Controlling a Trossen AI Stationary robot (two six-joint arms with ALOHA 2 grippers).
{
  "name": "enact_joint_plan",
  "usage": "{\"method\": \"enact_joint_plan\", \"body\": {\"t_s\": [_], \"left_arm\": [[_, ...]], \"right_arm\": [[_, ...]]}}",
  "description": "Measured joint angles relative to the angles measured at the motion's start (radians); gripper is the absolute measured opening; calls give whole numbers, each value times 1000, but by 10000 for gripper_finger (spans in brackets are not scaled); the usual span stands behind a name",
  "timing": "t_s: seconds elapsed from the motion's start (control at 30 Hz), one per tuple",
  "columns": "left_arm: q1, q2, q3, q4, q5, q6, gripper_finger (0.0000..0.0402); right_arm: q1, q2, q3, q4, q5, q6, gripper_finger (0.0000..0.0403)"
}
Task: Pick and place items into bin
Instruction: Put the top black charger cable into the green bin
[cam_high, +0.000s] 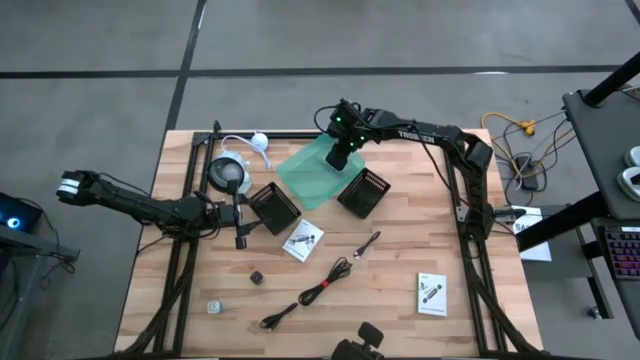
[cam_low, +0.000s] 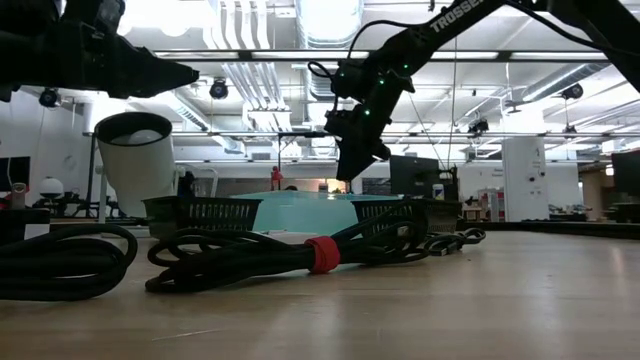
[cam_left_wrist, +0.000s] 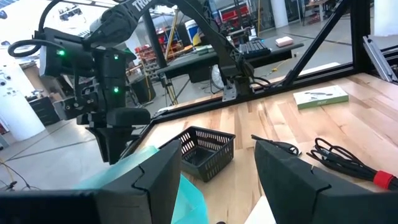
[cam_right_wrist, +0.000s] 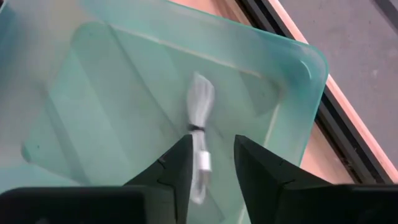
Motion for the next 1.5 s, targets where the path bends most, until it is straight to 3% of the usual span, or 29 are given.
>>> {"method": "enact_joint_plan", "body": {"t_s": [0.13, 0.4, 0.67, 0.93, 1.23, 1.5], "left_arm": [[0, 0, 0, 0, 0, 0, 189], [0, -1, 0, 0, 0, 0, 189], [0, -1, 0, 0, 0, 0, 189], [0, 0, 0, 0, 0, 0, 189], [0, 0, 0, 0, 0, 0, 189], [0, 0, 1, 1, 0, 0, 189]], "right_arm": [[0, -3, 3, -27, 0, -4, 123], [58, -56, 114, -278, -1, -136, 127], [255, -144, 113, -425, -8, -307, 129], [471, -152, 110, -556, 0, -344, 120], [632, -151, -3, -586, 2, -269, 118], [664, -148, -164, -521, 2, -227, 119]]}}
